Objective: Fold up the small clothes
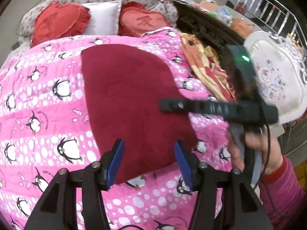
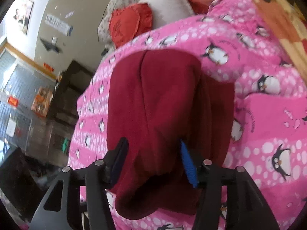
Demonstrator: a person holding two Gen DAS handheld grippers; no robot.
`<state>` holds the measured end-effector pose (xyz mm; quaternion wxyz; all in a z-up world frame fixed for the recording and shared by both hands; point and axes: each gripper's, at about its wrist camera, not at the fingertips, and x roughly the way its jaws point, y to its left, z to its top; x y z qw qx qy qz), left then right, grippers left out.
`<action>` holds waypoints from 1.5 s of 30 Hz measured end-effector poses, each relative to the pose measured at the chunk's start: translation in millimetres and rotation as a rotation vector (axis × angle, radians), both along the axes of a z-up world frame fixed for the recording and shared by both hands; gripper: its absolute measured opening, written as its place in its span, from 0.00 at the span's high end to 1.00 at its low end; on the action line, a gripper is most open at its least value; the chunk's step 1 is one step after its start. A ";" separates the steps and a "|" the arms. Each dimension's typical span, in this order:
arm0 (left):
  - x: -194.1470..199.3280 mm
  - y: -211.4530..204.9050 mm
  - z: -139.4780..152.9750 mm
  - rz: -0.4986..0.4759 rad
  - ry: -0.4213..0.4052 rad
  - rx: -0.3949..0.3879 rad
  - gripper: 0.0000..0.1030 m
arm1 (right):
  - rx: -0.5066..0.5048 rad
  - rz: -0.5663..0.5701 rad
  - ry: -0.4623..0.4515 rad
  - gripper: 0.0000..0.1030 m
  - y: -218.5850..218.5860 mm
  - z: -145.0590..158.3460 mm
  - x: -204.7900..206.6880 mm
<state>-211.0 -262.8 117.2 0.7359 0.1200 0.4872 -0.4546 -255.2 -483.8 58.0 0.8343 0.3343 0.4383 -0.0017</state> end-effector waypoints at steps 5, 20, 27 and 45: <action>10.8 -3.1 -19.9 0.040 -0.007 0.040 0.44 | -0.180 0.019 -0.005 1.00 12.7 7.7 -14.2; 30.3 -13.7 -34.5 0.121 -0.061 0.065 0.44 | -0.197 -0.064 -0.011 0.94 4.4 8.7 -43.5; 41.0 -27.7 -30.5 0.156 -0.098 0.034 0.37 | -0.262 -0.097 -0.098 0.94 8.4 46.5 -34.5; 74.9 -68.1 -73.1 0.196 -0.080 0.084 0.06 | -0.336 -0.116 0.042 0.94 -23.8 -21.2 26.5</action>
